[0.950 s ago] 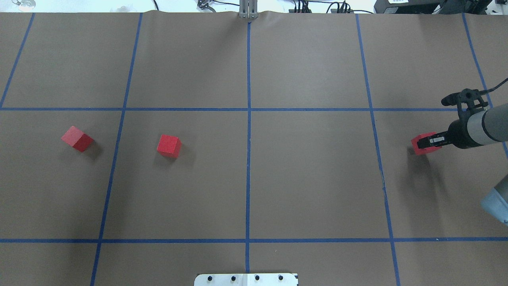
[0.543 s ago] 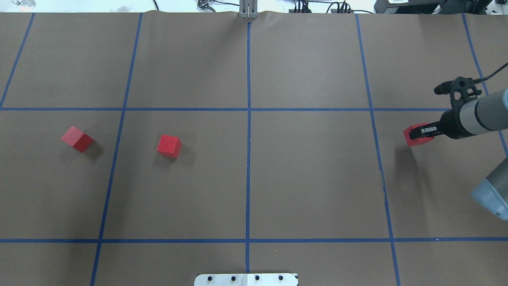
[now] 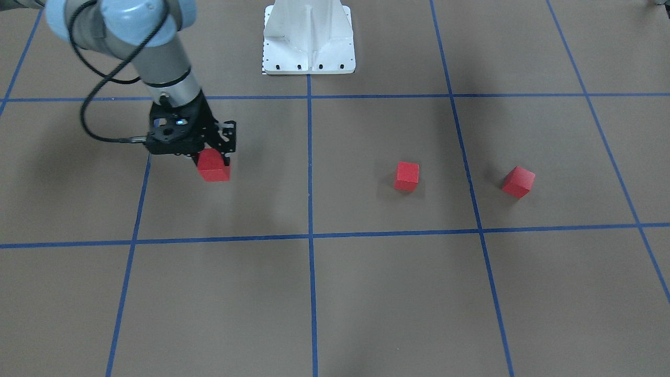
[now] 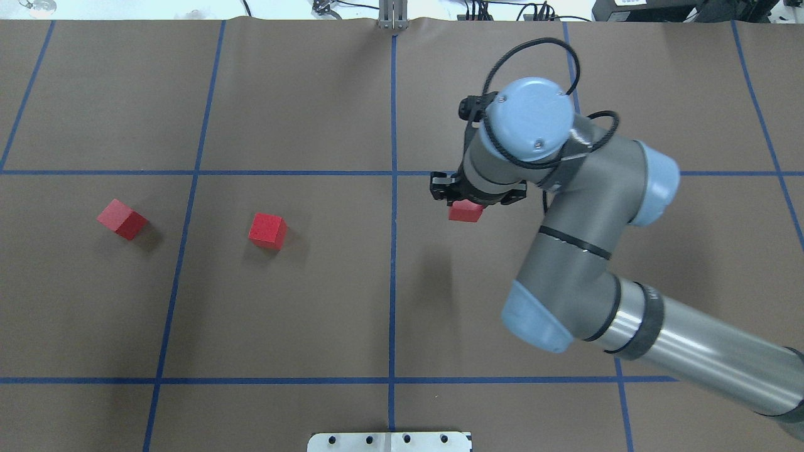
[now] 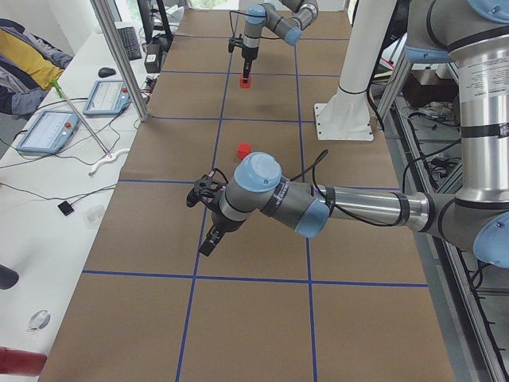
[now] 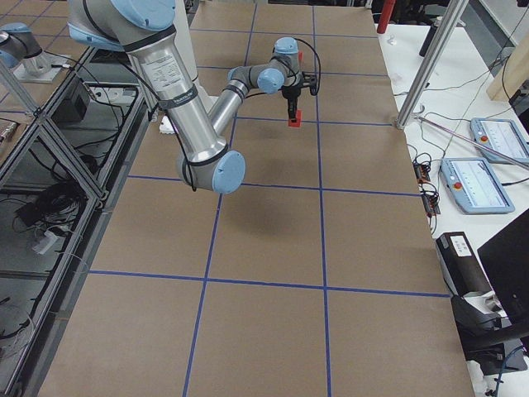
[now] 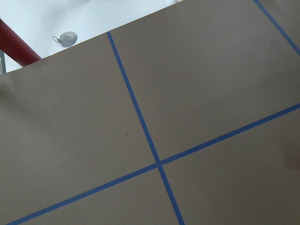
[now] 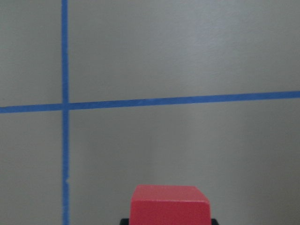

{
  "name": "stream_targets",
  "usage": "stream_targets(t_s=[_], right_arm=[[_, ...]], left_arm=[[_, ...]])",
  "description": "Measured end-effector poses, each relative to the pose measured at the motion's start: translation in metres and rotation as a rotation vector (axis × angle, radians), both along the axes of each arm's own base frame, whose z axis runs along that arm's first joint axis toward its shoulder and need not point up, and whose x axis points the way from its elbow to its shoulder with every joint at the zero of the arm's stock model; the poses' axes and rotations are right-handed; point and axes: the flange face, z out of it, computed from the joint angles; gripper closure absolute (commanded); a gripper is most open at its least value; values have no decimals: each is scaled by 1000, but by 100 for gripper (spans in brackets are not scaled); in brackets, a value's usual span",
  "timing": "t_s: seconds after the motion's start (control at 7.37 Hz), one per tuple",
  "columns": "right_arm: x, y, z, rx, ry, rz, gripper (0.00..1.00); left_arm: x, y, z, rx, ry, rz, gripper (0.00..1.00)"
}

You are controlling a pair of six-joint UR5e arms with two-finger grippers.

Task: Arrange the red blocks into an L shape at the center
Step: 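Carry the red cube with the right gripper to the table center and release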

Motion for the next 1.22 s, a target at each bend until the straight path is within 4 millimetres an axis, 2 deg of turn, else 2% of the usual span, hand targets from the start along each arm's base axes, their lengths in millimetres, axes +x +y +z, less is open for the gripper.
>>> stream_targets(t_s=[0.14,0.27,0.41,0.68,0.81,0.95,1.09,1.22], right_arm=[[-42,13,-18,-23,15,3,99],[-73,28,-29,-30,27,-8,89],[-93,40,-31,-28,40,-19,81],[-117,55,-26,-21,31,-36,71],[-126,57,-22,-16,18,-38,60],[-132,58,-17,-15,12,-40,43],[-135,60,-14,-15,12,-42,1],[-136,61,-12,-13,14,-40,0]], left_arm=[[0,0,0,0,1,1,0],[0,0,0,0,3,2,0],[0,0,0,0,4,2,0],[0,0,1,-2,4,2,0],[0,0,1,-2,4,2,0],[0,0,1,-2,4,2,0],[0,0,1,-2,4,2,0],[0,0,1,-2,4,2,0]])
